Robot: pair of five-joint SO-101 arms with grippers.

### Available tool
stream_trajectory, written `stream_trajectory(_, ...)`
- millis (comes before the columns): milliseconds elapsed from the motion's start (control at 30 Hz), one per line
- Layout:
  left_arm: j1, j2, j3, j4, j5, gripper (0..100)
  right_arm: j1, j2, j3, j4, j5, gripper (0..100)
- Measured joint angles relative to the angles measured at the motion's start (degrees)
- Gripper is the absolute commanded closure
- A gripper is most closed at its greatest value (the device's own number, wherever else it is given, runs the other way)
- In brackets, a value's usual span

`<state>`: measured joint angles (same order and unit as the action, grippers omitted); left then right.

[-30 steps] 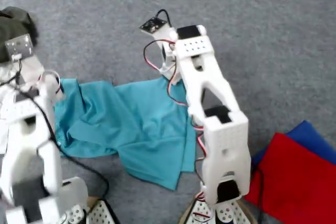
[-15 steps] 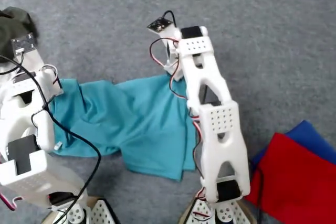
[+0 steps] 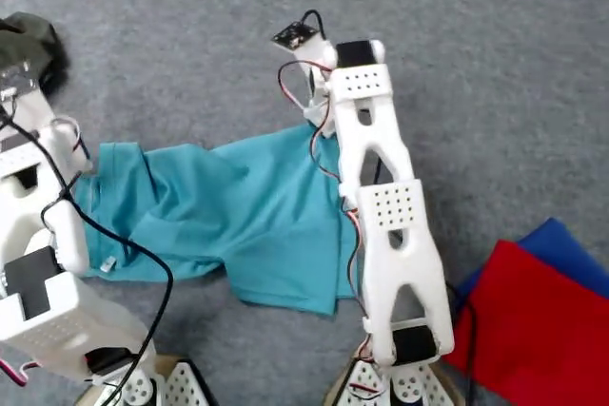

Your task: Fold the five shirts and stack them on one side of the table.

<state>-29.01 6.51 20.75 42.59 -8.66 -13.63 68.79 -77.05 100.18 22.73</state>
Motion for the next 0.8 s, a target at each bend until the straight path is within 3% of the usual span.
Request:
stream_trajectory(167,6.15,0.7,-10.55,9.93,5.19,98,0.0,0.0,-3.16,1.14,0.0,99.1)
stream_trajectory(400,12.13,4.66,-13.89,16.18,4.92,98,2.02,-6.15,0.44,1.14,-0.7,99.1)
stream_trajectory(633,11.78,10.99,-13.27,16.62,0.62,98,0.62,-27.52,25.32,0.88,0.18,99.0)
stream_trajectory(800,8.7,14.51,-13.45,14.86,0.53,98,-1.93,-33.58,46.42,-10.11,0.35,99.0)
